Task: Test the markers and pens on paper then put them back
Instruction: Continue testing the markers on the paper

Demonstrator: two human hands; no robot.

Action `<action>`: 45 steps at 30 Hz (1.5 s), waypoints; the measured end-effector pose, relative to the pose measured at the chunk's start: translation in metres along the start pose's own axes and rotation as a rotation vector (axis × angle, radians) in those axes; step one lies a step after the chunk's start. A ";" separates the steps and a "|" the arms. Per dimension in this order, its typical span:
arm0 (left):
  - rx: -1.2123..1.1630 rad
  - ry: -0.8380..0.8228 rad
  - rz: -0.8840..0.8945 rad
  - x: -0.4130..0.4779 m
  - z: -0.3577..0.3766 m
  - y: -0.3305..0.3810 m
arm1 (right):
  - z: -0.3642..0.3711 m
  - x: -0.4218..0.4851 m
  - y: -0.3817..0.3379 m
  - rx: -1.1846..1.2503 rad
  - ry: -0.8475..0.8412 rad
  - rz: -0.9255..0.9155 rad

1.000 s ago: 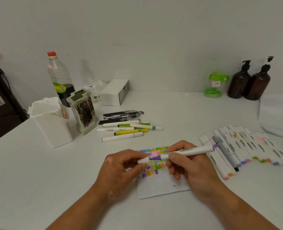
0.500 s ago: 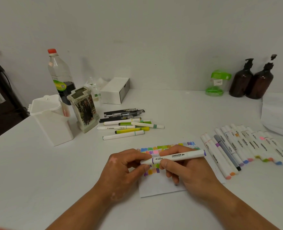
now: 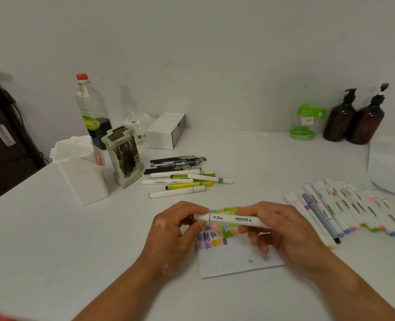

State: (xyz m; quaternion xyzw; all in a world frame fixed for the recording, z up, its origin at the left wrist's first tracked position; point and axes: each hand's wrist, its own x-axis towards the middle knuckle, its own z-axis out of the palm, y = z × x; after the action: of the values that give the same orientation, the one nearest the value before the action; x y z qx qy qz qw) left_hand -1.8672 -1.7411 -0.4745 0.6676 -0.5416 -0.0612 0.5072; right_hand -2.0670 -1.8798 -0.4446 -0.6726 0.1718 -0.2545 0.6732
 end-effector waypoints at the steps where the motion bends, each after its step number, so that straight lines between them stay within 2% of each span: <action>1: 0.009 0.010 -0.012 0.000 0.000 0.000 | -0.004 -0.001 -0.003 -0.025 -0.016 0.039; 5: 0.074 -0.013 0.042 0.000 0.002 0.002 | -0.005 -0.003 -0.009 -0.332 -0.040 0.166; 9: 0.110 -0.005 0.090 -0.002 0.002 0.004 | 0.008 -0.003 -0.014 -0.654 -0.081 0.154; 11: 0.175 -0.041 0.035 -0.003 0.002 0.000 | 0.009 -0.005 -0.017 -0.751 -0.008 0.136; 13: 0.336 -0.180 -0.027 -0.004 0.005 -0.004 | 0.002 -0.008 -0.018 -0.800 0.126 0.127; 15: 0.507 -0.308 0.016 -0.005 0.010 -0.008 | -0.015 -0.012 -0.018 -0.928 0.317 0.132; 17: 0.582 -0.359 0.054 -0.005 0.012 -0.010 | -0.035 -0.016 -0.018 -1.169 0.468 0.181; 19: 0.594 -0.369 0.049 -0.004 0.011 -0.011 | -0.052 -0.018 -0.014 -1.349 0.523 0.236; 23: 0.586 -0.387 0.030 -0.003 0.008 -0.013 | -0.063 -0.019 0.002 -1.511 0.508 0.321; 30: 0.537 -0.344 0.001 -0.013 -0.005 -0.024 | -0.054 -0.006 0.000 -1.559 0.504 0.279; 34: 0.508 -0.329 -0.013 -0.011 -0.003 -0.026 | -0.027 0.039 -0.009 -1.424 0.374 0.153; 39: 0.501 -0.309 -0.031 -0.011 -0.002 -0.026 | -0.003 0.112 0.000 -1.421 0.175 0.085; 45: 0.484 -0.304 -0.005 -0.010 -0.002 -0.024 | 0.003 0.155 0.025 -1.418 0.142 0.075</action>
State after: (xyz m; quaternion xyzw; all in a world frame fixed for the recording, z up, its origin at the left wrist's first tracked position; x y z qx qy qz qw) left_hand -1.8542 -1.7347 -0.4956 0.7539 -0.6085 -0.0306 0.2459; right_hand -1.9365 -1.9668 -0.4524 -0.9239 0.3625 -0.1014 0.0692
